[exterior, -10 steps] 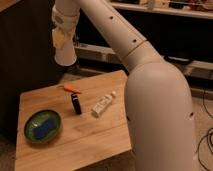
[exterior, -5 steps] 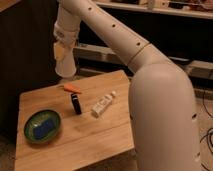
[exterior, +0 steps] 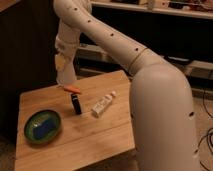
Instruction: Place the ceramic cup over the eraser
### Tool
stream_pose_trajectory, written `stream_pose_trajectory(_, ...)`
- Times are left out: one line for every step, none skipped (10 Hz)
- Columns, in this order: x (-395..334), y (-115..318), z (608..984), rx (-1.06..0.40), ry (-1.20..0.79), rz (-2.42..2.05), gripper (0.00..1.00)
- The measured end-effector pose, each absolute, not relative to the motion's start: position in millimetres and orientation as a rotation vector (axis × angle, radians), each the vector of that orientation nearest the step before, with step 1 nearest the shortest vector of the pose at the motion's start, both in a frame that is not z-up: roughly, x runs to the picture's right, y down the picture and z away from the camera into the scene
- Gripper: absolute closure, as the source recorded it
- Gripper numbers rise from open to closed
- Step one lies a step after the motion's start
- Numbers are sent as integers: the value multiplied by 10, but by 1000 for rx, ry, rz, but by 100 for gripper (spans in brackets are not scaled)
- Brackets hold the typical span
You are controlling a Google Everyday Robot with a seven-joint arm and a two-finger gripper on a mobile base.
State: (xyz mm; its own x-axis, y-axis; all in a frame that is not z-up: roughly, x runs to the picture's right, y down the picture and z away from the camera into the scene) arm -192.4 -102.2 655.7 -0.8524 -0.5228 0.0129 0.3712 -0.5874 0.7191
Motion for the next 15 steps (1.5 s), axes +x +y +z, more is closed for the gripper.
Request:
stream_pose_trajectory(-1922,-963,6599,265,-1039,-2402,100)
stream_pose_trajectory(-1918,-879,6657,254,-1058,-2395,100)
stream_pose_trajectory(-1916,-774,6726,240,-1082,-2385,100)
stream_pose_trajectory(-1908,-698,6780,230,-1098,-2378,100)
stream_pose_trajectory(-1904,-635,6826,221,-1113,-2371,100)
stream_pose_trajectory(-1892,-539,6900,204,-1137,-2359,100)
stream_pose_trajectory(-1867,-391,7035,179,-1163,-2344,100)
stream_pose_trajectory(-1849,-257,7172,160,-1183,-2332,100)
stream_pose_trajectory(-1841,-149,7285,145,-1200,-2322,100)
stream_pose_trajectory(-1821,-26,7427,124,-1220,-2308,100)
stream_pose_trajectory(-1806,44,7517,111,-1231,-2298,100)
stream_pose_trajectory(-1801,72,7569,105,-1232,-2294,100)
stream_pose_trajectory(-1809,97,7634,97,-1232,-2290,99)
stream_pose_trajectory(-1838,117,7685,97,-1233,-2289,91)
stream_pose_trajectory(-1858,127,7716,99,-1227,-2293,81)
